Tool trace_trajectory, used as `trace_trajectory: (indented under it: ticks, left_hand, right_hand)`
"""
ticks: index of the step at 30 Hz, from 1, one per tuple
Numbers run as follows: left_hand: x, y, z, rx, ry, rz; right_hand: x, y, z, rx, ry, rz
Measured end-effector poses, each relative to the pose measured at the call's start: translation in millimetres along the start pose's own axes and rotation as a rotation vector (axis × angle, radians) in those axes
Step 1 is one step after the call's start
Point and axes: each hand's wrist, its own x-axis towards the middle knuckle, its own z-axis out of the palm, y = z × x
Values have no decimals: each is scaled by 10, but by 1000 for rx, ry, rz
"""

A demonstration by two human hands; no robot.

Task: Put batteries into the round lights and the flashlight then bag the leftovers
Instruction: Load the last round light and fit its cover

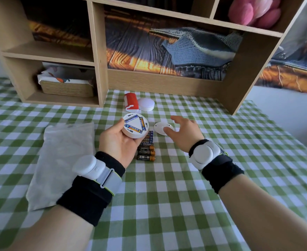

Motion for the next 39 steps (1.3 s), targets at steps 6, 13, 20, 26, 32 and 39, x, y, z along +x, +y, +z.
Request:
trace_trajectory:
  ticks: [6, 13, 20, 26, 32, 39]
  left_hand:
    - [20, -48, -19, 11, -7, -37]
    - [23, -65, -20, 34, -26, -55]
    - [6, -58, -25, 54, -33, -49]
    - [19, -55, -27, 63, -22, -43]
    - [20, -72, -42, 37, -24, -47]
    - [0, -78, -12, 164, -62, 8]
  right_hand:
    - [54, -40, 165, -223, -6, 75]
    - [137, 22, 183, -72, 4, 82]
    - [115, -67, 145, -110, -79, 89]
    - [211, -76, 161, -72, -75, 101]
    - [73, 2, 175, 221, 64, 73]
    - [-150, -116, -22, 484, 243, 2]
